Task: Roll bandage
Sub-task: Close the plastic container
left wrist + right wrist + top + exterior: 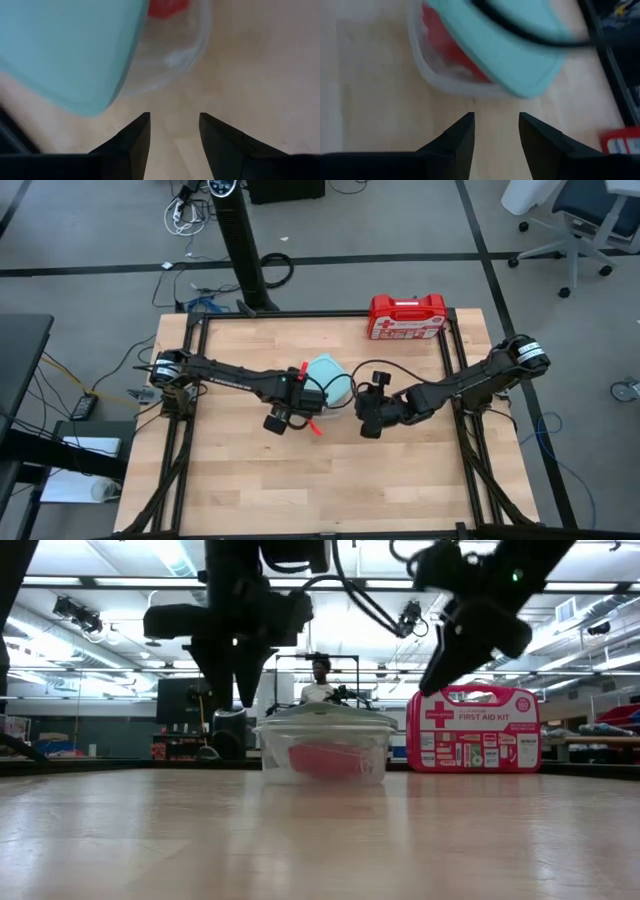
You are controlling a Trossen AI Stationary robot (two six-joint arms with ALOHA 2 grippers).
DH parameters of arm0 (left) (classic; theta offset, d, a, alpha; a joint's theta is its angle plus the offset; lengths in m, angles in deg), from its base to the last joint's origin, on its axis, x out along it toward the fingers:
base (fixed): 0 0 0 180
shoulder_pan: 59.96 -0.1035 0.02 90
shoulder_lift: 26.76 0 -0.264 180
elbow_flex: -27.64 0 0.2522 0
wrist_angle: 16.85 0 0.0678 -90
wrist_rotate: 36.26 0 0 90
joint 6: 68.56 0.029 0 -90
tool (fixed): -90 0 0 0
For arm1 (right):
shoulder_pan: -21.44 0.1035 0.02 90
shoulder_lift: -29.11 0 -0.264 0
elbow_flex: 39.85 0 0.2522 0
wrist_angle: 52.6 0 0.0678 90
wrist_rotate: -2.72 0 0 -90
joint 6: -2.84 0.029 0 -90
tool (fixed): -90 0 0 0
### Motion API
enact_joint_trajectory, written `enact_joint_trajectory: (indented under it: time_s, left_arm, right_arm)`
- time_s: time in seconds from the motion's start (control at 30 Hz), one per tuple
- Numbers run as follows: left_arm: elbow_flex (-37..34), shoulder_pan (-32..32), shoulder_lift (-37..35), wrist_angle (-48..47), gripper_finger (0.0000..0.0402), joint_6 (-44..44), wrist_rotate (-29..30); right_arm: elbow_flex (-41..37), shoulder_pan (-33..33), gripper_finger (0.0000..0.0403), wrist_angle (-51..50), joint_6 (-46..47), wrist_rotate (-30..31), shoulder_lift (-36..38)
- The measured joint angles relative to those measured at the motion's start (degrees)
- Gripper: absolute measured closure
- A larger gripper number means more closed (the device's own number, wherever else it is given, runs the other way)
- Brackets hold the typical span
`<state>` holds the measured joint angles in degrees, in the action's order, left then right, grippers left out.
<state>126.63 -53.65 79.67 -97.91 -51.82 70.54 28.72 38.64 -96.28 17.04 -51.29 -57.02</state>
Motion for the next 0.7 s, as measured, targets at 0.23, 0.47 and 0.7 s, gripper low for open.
enact_joint_trajectory:
  time_s: [0.23, 0.47, 0.7]
  left_arm:
    - [-0.02, -0.68, 0.00, -0.11, 0.0229, -0.57, 1.51]
    - [-0.04, 0.10, 0.00, 4.00, 0.0229, -0.53, -5.89]
    - [-0.05, 2.40, 0.00, 8.10, 0.0229, 2.66, -5.00]
  right_arm:
    - [-3.08, -2.87, 0.0252, 0.56, 0.56, -3.24, 0.00]
    - [-3.12, -3.39, 0.0252, 2.06, 0.29, -5.01, 0.00]
    - [-3.12, -3.35, 0.0252, 2.23, 0.26, -5.03, 0.00]
